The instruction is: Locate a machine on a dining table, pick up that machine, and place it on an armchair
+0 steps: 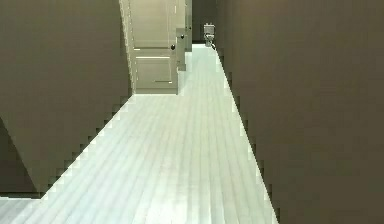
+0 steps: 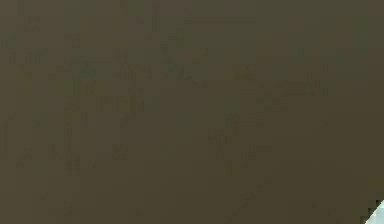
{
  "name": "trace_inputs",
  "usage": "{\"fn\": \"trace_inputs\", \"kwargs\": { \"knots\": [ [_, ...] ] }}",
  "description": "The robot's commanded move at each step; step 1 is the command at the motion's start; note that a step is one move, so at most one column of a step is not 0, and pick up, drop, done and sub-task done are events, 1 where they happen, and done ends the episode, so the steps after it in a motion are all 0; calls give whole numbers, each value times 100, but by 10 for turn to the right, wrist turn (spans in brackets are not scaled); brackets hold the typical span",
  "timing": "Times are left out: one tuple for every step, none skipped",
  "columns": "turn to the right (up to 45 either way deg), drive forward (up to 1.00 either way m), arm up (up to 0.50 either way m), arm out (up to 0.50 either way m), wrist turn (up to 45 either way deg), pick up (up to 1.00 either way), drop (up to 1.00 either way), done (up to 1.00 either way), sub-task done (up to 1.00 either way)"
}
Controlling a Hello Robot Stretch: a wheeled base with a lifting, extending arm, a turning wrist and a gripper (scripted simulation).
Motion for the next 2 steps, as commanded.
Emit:
{"fn": "trace_inputs", "kwargs": {
  "knots": [
    [0,100,0,0,0,0,0,0,0],
    [30,0,0,0,0,0,0,0,0]
  ]
}}
